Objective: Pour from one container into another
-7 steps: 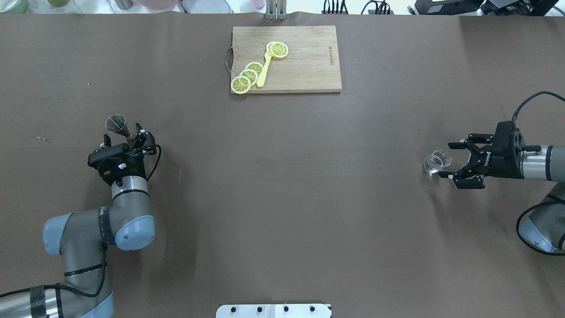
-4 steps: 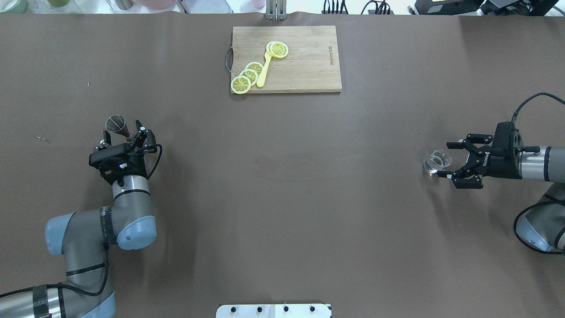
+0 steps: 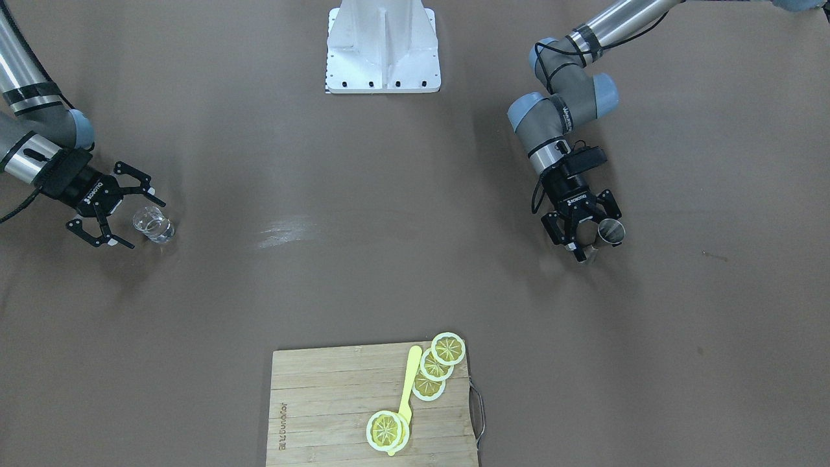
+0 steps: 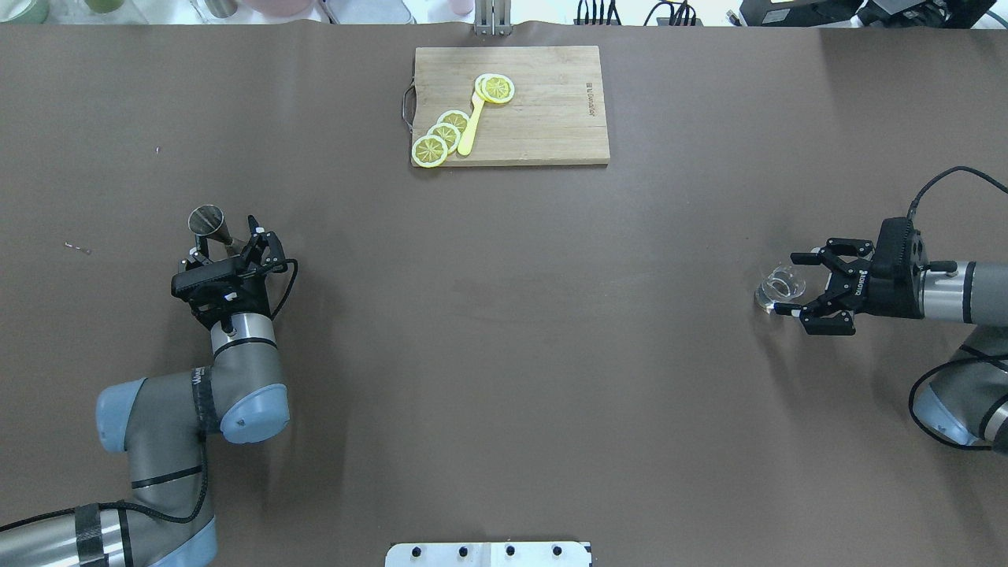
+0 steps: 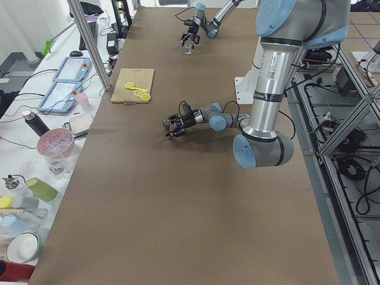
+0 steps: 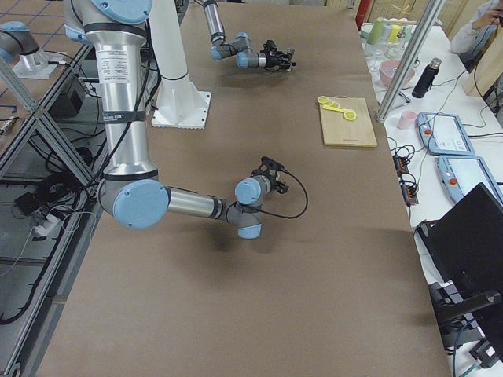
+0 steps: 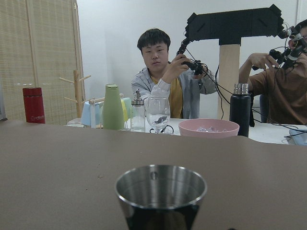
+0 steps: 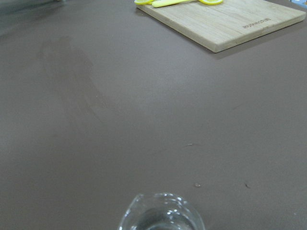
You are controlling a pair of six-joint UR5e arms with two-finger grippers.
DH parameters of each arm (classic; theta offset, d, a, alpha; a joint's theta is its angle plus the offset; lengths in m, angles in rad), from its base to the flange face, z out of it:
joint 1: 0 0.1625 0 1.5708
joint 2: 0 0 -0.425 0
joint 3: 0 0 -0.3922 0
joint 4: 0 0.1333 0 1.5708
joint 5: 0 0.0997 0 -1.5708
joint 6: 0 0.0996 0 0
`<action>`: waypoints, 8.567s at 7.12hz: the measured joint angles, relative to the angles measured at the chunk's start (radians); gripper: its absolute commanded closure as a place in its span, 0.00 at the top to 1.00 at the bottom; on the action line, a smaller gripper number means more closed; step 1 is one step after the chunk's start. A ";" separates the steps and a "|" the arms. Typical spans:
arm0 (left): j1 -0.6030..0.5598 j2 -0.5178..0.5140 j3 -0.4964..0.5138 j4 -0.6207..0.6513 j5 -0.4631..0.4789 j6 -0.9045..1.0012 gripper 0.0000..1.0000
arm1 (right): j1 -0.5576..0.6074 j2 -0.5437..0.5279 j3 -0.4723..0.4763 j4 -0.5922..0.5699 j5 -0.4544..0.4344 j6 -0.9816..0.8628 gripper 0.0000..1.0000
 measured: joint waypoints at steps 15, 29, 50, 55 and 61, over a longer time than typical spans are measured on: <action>-0.064 -0.004 -0.107 -0.186 -0.035 0.318 0.00 | -0.043 0.004 -0.011 -0.002 -0.063 -0.010 0.65; 0.096 -0.234 -0.087 -0.727 -0.395 0.996 0.00 | -0.048 -0.001 -0.011 -0.005 -0.071 -0.011 0.29; 0.051 -0.301 0.017 -1.219 -0.791 1.540 0.00 | 0.035 0.008 0.227 -0.242 0.106 -0.018 0.00; 0.022 -0.332 0.053 -1.235 -0.855 1.566 0.00 | 0.089 0.027 0.231 -0.237 0.203 -0.026 0.00; 0.000 -0.350 0.084 -1.226 -0.875 1.566 0.00 | 0.187 0.074 0.333 -0.311 0.322 -0.051 0.00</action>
